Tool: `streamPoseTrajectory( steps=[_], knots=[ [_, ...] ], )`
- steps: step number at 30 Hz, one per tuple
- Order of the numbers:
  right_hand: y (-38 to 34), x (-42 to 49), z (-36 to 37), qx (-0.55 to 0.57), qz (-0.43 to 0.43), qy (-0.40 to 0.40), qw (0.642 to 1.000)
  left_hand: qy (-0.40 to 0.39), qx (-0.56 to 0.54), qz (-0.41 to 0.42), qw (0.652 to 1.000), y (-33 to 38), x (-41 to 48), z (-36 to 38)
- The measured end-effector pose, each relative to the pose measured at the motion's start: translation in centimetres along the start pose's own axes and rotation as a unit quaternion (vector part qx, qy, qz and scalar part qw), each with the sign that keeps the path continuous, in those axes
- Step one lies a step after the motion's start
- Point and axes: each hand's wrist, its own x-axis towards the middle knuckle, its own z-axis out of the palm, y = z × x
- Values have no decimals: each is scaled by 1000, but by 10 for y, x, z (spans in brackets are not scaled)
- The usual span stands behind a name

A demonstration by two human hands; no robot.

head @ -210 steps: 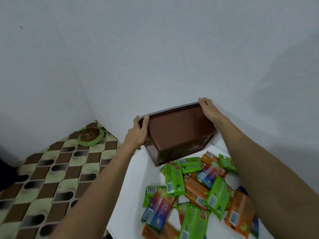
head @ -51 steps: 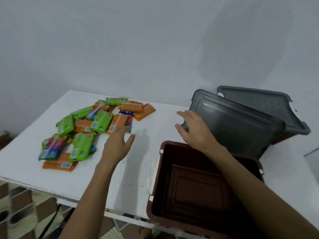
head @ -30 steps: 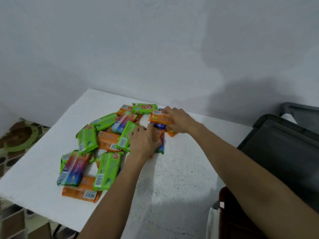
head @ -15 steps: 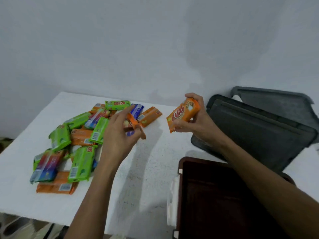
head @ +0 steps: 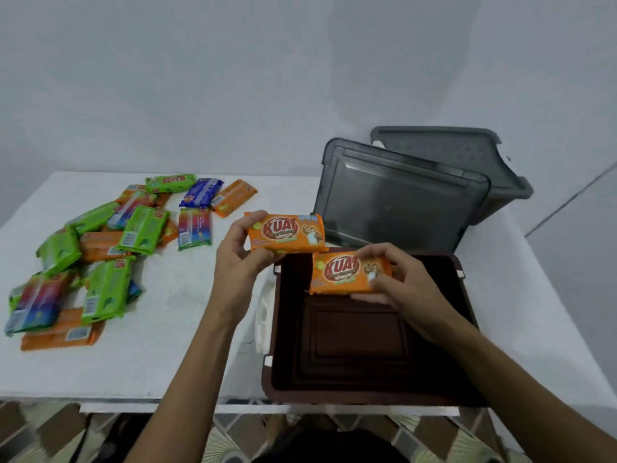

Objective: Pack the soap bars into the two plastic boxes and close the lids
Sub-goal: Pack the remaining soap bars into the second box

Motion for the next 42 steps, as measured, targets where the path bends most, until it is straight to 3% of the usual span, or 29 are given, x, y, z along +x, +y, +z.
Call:
streamPoseTrajectory(
  steps=[6, 13, 23, 26, 28, 30, 32, 35, 38, 40, 42],
  knots=[
    [13, -2, -2, -119, 32, -124, 985, 10, 36, 3, 999, -12, -3, 8],
    [51, 26, 7, -166, 68, -98, 979, 4, 58, 4, 998, -15, -4, 7],
    [64, 34, 8, -484, -3, -128, 866, 4, 91, 6, 996, -10, -5, 9],
    [58, 34, 4, -453, 22, -145, 879, -7, 99, 5, 995, -8, -6, 9],
    [47, 32, -1, -396, 28, -104, 912, -9, 94, 2, 996, -6, -6, 7],
    [31, 25, -4, -270, -2, -32, 962, -22, 80, 3, 997, -1, -10, 8],
    [13, 15, -3, -71, -16, -19, 997, -60, 52, 1, 997, 5, -16, 15],
    [-1, 3, -1, 99, -18, -36, 994, -144, 78, 14, 986, 9, -27, 34],
    [2, -9, -11, 86, -22, 14, 996, -219, 260, 96, 936, 8, -29, 39],
    [6, -20, -27, 33, 2, 41, 999, -205, 379, 151, 890, 4, -26, 32],
    [13, -28, -41, -54, 35, 64, 996, -153, 437, 173, 869, -3, -24, 23]
  ],
)
